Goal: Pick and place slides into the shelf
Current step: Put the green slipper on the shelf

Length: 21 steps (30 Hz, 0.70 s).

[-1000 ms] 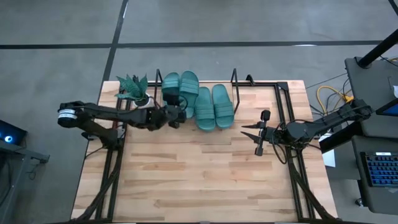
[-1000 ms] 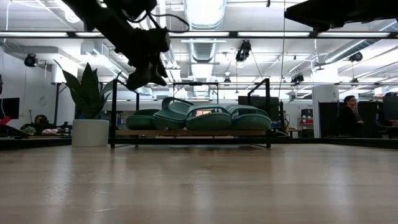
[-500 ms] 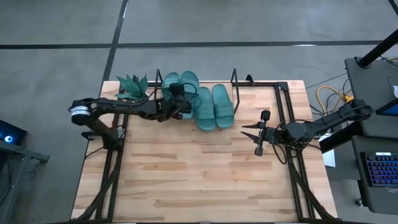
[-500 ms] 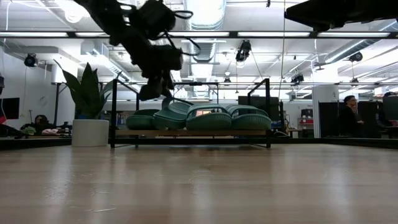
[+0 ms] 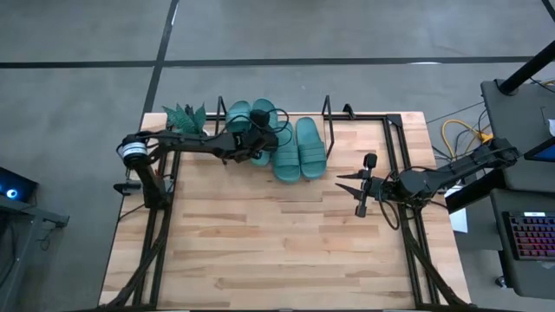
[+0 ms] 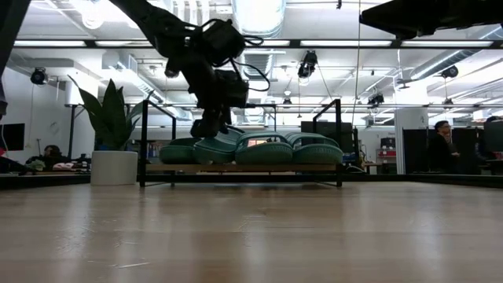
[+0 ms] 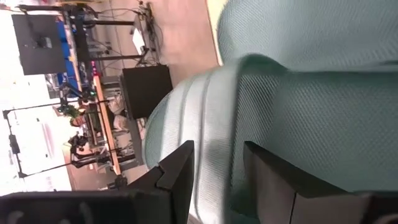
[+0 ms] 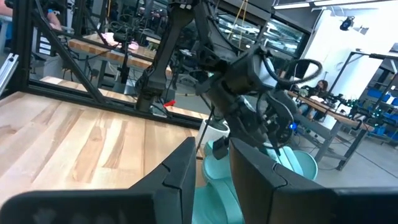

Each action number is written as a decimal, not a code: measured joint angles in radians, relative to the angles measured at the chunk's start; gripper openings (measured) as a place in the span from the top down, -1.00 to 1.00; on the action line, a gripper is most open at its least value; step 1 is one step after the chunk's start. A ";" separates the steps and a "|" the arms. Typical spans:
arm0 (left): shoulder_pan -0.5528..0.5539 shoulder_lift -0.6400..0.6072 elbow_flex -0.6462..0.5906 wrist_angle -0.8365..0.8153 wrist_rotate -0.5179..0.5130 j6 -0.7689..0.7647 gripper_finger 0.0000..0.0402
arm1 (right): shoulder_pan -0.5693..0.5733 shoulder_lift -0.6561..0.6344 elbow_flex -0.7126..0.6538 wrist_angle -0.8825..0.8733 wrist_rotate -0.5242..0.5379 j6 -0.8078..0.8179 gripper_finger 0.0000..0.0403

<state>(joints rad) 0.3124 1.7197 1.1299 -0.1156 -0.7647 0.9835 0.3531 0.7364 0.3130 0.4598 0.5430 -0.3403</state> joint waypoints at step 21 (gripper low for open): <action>0.022 0.008 0.005 0.069 0.001 -0.006 0.96 | 0.000 0.000 0.000 -0.006 0.000 -0.004 0.60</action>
<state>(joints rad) 0.3347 1.7275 1.1347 -0.0468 -0.7639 0.9775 0.3531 0.7364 0.3130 0.4538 0.5430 -0.3444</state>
